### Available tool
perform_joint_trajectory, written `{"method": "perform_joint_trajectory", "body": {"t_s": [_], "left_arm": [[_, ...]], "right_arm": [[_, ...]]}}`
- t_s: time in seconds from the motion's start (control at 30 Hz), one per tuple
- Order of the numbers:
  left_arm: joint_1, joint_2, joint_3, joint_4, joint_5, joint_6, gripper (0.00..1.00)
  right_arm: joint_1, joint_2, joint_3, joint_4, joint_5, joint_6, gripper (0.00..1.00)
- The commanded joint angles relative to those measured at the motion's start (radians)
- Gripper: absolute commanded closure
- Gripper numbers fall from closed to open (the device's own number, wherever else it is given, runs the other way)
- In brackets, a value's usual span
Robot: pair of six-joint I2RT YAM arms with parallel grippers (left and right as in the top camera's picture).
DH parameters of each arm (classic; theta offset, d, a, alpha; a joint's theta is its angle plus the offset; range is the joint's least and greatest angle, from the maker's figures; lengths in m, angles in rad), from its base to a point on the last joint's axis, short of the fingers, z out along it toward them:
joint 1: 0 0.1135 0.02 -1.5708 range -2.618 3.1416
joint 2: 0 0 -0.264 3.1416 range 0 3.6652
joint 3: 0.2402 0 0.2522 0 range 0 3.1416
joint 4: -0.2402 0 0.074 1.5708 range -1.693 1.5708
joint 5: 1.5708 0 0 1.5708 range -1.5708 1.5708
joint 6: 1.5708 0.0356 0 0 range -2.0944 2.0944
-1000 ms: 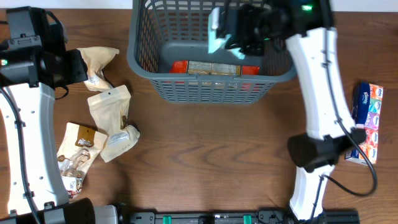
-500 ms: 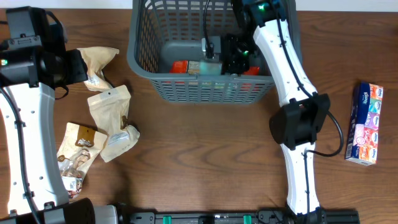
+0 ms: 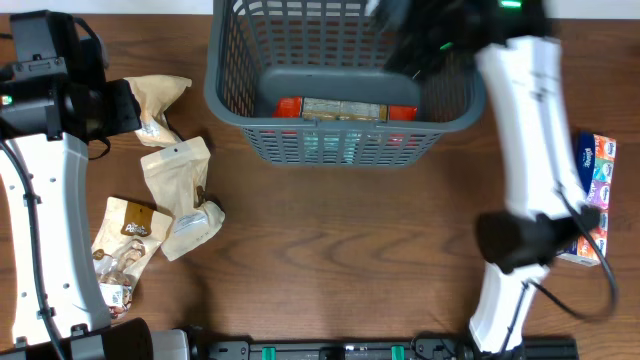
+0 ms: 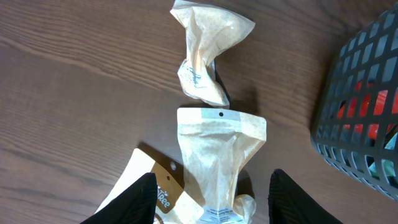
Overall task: Pack container
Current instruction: 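Carry the wipe packet into the basket and release it, then grasp the blue-and-pink tissue box with the right gripper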
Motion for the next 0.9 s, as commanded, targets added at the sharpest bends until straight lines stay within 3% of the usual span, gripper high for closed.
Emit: {"method": "perform_joint_trajectory", "body": {"t_s": [0.0, 0.13, 0.33, 0.5, 0.63, 0.87], "left_arm": [[-0.002, 0.004, 0.002, -0.003, 0.000, 0.006, 0.53], [-0.002, 0.004, 0.002, -0.003, 0.000, 0.006, 0.53], [-0.002, 0.004, 0.002, -0.002, 0.000, 0.006, 0.53], [-0.002, 0.004, 0.002, 0.005, 0.000, 0.006, 0.53], [-0.002, 0.004, 0.002, 0.021, 0.000, 0.005, 0.53], [-0.002, 0.004, 0.002, 0.037, 0.001, -0.005, 0.53]], "right_arm": [[-0.130, -0.113, 0.020, 0.051, 0.154, 0.388, 0.10], [-0.317, -0.167, 0.020, 0.029, 0.156, 0.676, 0.11], [-0.580, -0.167, 0.017, -0.200, 0.197, 0.967, 0.15], [-0.711, -0.169, 0.017, -0.372, 0.234, 0.987, 0.13], [-0.742, -0.200, -0.051, -0.388, 0.216, 0.954, 0.12], [-0.742, -0.378, -0.394, -0.387, 0.230, 0.924, 0.10]]}}
